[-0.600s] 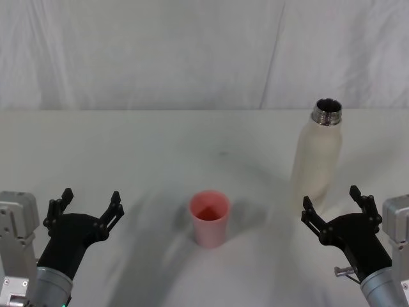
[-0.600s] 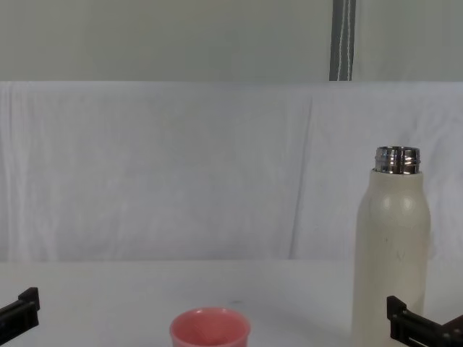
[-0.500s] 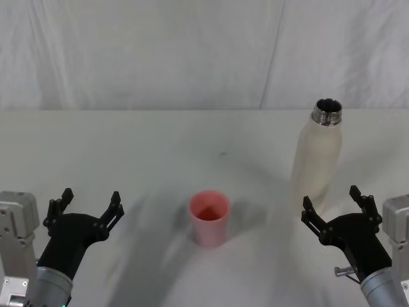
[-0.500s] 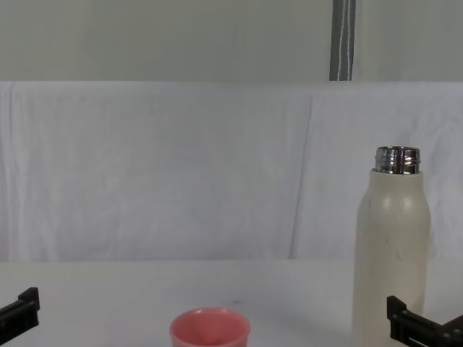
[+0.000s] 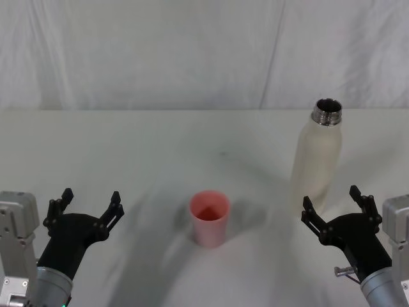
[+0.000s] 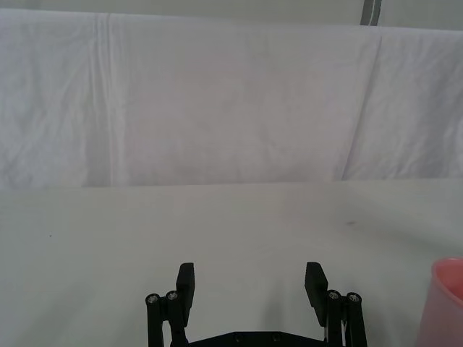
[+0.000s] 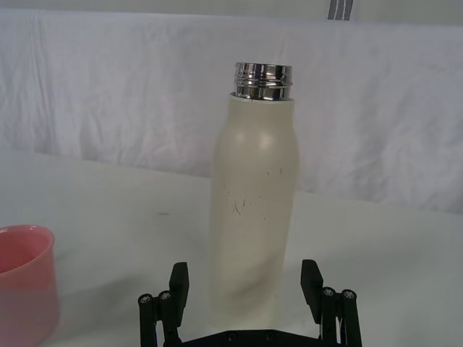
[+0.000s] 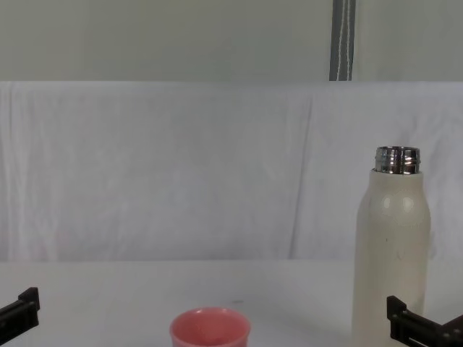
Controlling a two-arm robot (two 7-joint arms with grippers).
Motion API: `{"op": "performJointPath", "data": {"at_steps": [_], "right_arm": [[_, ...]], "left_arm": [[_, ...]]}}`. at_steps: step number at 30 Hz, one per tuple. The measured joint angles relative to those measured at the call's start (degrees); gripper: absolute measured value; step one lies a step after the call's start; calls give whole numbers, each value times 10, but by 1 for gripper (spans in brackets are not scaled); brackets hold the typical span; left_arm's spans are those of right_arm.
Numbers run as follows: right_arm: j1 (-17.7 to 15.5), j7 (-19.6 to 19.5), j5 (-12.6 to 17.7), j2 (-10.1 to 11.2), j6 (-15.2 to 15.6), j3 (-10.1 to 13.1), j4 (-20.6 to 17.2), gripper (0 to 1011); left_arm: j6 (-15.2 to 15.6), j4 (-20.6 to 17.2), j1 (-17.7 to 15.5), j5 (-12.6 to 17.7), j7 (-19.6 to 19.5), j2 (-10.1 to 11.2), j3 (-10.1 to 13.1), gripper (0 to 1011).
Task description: Grasp the thermos with one hand and pour water into the cup lid.
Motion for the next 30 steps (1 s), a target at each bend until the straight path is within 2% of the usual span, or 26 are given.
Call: {"op": "performJointPath", "data": {"at_steps": [30], "right_arm": [[0,0,0,0,0,0,0,1001]], "left_arm": [[0,0,0,0,0,0,0,1001]]}}
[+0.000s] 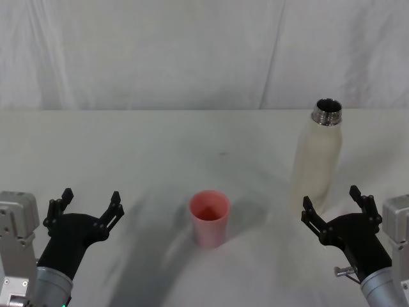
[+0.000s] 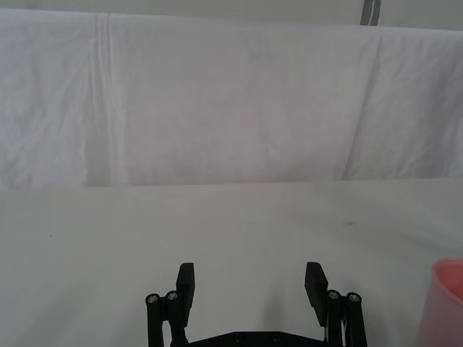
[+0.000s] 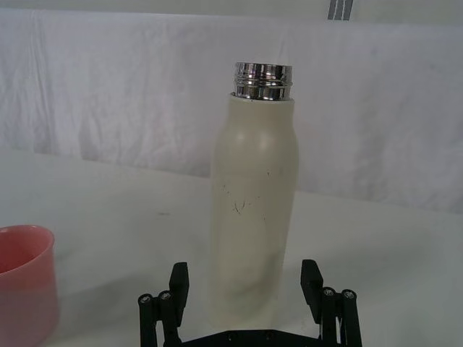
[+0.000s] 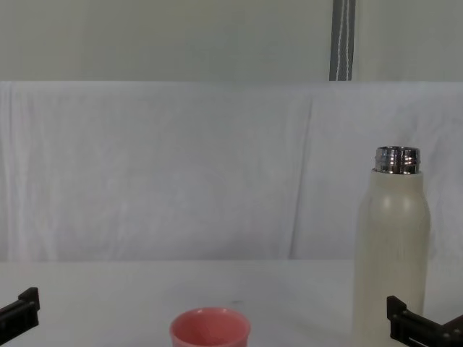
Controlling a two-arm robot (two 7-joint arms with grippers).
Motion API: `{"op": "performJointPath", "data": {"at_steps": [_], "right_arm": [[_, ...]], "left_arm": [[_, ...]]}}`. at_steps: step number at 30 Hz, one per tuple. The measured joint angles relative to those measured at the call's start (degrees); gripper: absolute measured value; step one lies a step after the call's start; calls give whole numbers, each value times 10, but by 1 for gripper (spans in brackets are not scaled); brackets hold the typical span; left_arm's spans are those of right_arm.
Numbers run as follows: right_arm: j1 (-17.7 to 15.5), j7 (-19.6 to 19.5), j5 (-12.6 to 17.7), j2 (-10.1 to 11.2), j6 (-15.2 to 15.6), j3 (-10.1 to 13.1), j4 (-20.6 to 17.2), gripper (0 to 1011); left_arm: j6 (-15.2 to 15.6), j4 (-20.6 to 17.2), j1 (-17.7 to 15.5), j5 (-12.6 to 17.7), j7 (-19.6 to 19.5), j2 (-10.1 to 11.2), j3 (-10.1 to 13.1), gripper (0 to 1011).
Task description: Grasp the thermos with one hand and pour water into the cup lid.
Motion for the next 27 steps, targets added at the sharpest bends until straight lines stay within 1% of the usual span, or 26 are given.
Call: {"op": "performJointPath", "data": {"at_steps": [27], "right_arm": [[0,0,0,0,0,0,0,1001]], "left_arm": [[0,0,0,0,0,0,0,1001]]}}
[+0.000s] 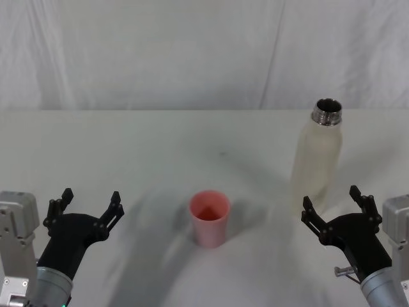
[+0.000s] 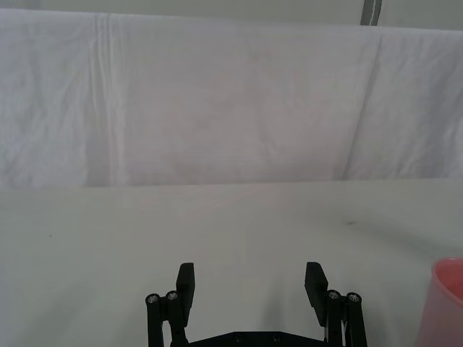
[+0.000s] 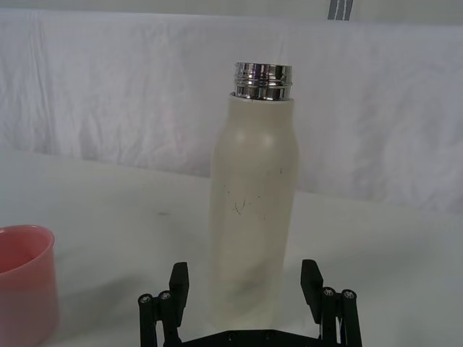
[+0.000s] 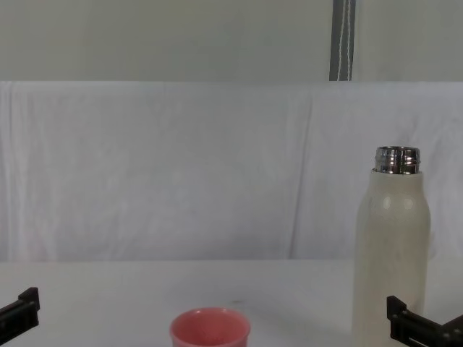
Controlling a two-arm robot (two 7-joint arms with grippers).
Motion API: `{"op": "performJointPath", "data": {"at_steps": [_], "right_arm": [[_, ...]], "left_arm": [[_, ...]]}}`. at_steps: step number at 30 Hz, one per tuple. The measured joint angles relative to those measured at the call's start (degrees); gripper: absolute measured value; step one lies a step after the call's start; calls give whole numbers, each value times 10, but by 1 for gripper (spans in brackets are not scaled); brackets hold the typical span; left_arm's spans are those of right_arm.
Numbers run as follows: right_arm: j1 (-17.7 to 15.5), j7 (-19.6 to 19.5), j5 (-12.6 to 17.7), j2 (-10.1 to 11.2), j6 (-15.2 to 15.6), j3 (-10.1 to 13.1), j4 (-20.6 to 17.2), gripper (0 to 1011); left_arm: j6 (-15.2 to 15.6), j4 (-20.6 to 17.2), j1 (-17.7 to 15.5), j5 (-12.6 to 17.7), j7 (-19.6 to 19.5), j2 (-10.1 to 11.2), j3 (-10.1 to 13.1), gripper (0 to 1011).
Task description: Grasp the thermos with one hand and pour water into the cup lid.
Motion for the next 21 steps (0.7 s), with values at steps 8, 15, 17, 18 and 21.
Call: {"op": "performJointPath", "data": {"at_steps": [8,15,17,18,21], "right_arm": [[0,0,0,0,0,0,0,1001],[0,0,0,0,0,0,0,1001],[0,0,0,0,0,0,0,1001],[0,0,0,0,0,0,0,1001],[0,0,0,0,0,0,0,1001]], "left_arm": [[0,0,0,0,0,0,0,1001],[0,0,0,0,0,0,0,1001],[0,0,0,0,0,0,0,1001],[0,0,0,0,0,0,0,1001],[0,0,0,0,0,0,0,1001]]}}
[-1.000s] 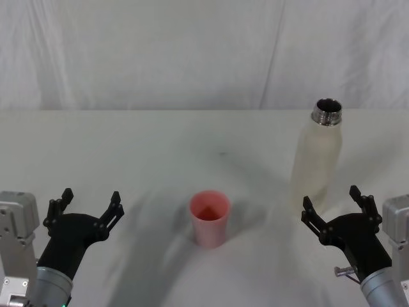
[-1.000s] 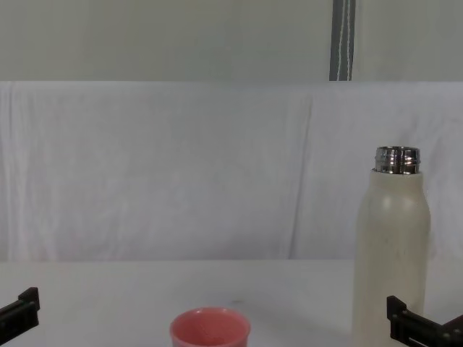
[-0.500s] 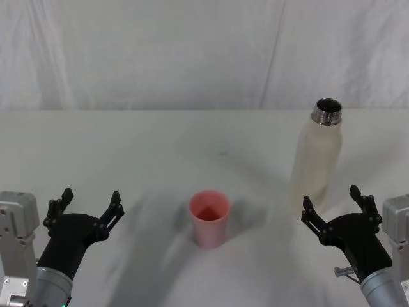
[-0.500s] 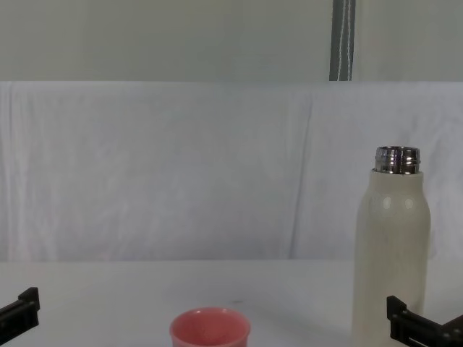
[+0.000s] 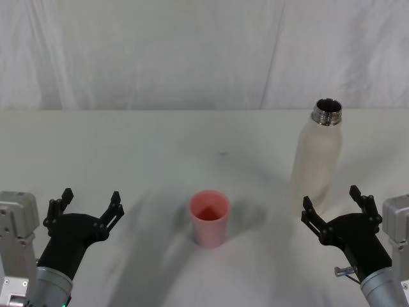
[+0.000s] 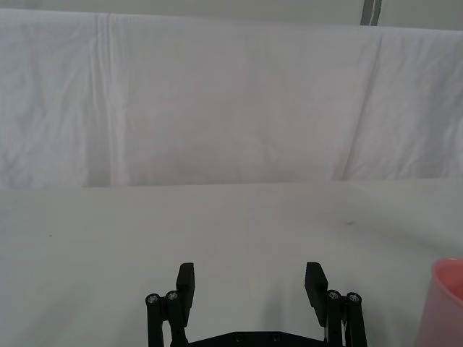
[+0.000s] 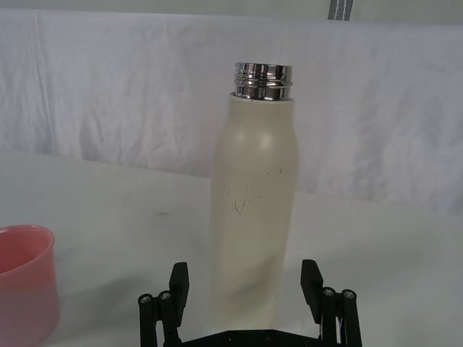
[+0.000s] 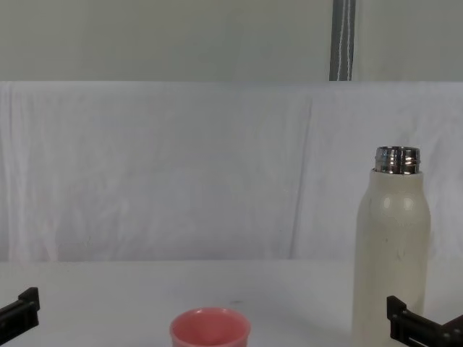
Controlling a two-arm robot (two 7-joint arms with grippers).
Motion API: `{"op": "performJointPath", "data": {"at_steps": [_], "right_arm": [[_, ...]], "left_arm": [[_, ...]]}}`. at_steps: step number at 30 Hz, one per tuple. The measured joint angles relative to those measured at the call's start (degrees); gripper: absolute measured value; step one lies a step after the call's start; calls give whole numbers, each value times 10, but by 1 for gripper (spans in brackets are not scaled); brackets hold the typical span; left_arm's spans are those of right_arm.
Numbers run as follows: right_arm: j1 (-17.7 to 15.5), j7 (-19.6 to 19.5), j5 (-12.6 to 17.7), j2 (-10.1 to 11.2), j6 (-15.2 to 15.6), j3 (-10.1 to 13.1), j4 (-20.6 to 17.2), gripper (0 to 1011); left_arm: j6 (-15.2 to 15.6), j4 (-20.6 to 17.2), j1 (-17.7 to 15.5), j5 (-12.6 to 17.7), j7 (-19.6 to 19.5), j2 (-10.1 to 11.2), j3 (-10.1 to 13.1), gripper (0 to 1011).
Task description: Grasp the thermos with one hand and pour water into the cup lid.
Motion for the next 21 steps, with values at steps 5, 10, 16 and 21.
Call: {"op": "performJointPath", "data": {"at_steps": [5,10,16,21], "right_arm": [[-1,5,-1,-3,-1,3,0,1001],[-3,15,-5,-10,-3,11,1,1001],[-7,26,-9,-17,-4,19,0,1001],[-9,37,-8,-23,-4,26,-1,1001]], "left_arm": [[0,0,0,0,0,0,0,1001],[0,0,0,0,0,0,0,1001],[0,0,0,0,0,0,0,1001],[0,0,0,0,0,0,0,1001]]}}
